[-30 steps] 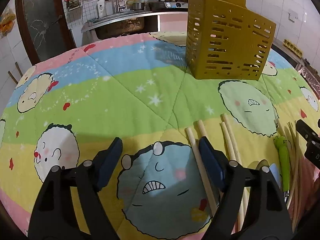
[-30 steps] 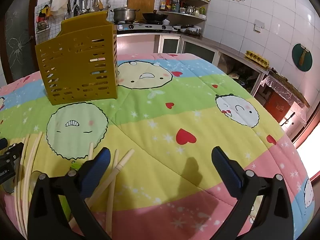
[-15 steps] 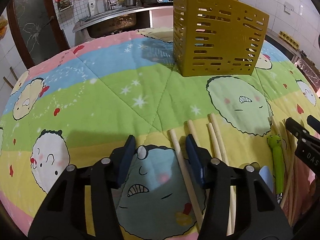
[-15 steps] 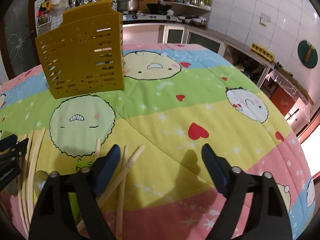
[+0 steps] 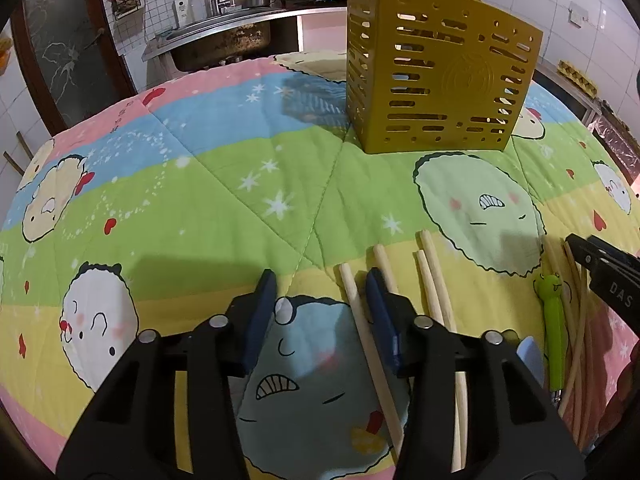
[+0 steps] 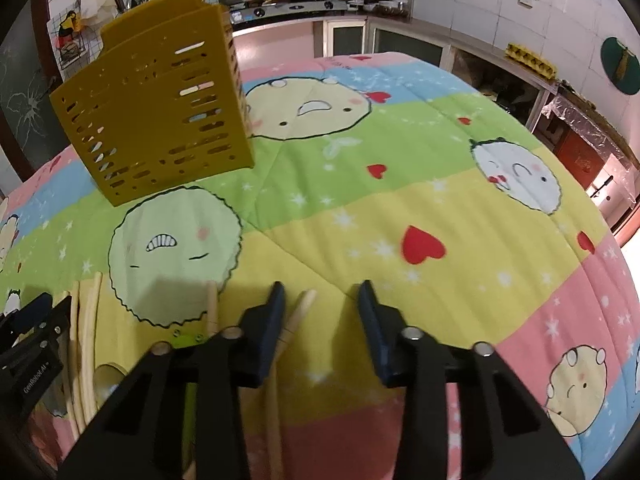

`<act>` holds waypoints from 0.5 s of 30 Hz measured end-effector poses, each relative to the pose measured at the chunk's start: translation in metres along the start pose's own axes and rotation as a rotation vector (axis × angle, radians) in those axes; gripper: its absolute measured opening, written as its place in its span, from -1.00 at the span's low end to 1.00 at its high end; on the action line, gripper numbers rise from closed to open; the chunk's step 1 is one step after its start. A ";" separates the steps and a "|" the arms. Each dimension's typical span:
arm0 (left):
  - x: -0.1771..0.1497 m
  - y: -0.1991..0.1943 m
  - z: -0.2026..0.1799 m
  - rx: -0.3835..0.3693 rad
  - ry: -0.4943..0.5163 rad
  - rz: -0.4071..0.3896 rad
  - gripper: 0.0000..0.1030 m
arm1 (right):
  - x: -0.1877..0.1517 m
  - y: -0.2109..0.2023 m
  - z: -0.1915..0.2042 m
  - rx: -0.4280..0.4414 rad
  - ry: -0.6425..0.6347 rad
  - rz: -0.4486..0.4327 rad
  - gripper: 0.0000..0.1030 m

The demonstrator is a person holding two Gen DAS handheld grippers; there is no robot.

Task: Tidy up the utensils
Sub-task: 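Close the left tool on a wooden chopstick while the right tool grasps another chopstick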

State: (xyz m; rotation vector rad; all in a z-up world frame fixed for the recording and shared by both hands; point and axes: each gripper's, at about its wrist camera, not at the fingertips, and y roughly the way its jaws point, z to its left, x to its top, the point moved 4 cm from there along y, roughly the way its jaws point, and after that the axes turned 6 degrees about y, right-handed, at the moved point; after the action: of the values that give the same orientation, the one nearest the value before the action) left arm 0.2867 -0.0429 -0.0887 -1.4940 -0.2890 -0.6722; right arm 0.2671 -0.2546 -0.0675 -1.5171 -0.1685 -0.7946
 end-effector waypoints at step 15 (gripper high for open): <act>0.015 0.008 -0.001 -0.020 -0.003 0.024 -0.87 | 0.015 -0.008 0.010 0.051 -0.031 0.002 -0.80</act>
State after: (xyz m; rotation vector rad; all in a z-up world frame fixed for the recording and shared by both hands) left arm 0.3023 -0.0480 -0.0869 -1.5152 -0.2673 -0.6552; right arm 0.2777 -0.2498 -0.0511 -1.4813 -0.2091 -0.7604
